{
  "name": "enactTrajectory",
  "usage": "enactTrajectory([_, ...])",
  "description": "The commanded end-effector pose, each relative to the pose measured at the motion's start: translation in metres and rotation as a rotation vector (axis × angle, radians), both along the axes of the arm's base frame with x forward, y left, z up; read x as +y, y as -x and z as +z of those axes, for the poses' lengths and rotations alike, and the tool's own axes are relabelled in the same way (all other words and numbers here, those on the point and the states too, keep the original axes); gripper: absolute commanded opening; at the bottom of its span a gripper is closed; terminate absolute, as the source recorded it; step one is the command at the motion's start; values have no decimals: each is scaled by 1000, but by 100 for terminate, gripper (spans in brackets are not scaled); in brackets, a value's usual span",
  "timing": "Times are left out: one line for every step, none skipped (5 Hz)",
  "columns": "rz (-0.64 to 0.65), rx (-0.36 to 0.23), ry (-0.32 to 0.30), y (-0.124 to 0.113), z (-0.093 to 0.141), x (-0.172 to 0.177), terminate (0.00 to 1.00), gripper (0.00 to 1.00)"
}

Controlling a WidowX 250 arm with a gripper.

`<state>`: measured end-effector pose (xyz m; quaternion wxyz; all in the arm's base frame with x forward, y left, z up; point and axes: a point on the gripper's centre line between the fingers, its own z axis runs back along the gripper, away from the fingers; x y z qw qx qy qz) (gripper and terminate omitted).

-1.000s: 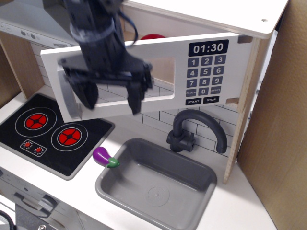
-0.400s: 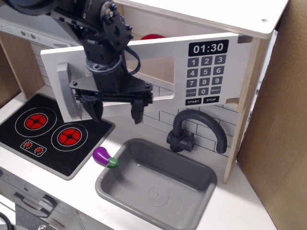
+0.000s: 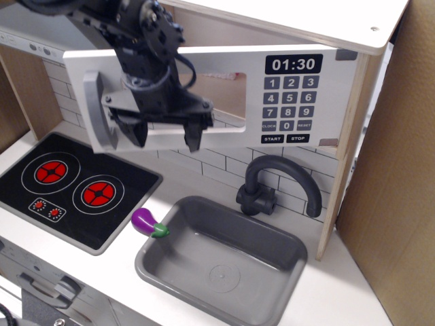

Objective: Close microwave

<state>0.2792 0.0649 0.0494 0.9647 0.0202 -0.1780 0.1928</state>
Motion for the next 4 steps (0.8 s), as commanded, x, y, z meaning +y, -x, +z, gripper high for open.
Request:
enactTrajectory([-49,-81,-3,-35,18,16,0,100])
enactTrajectory([-21,-88,5,-45,22,20,0,100])
enactTrajectory([-10,-101,26,-49,26,24,0,100])
enactTrajectory([4,-99,34,-51,26,27,0,100])
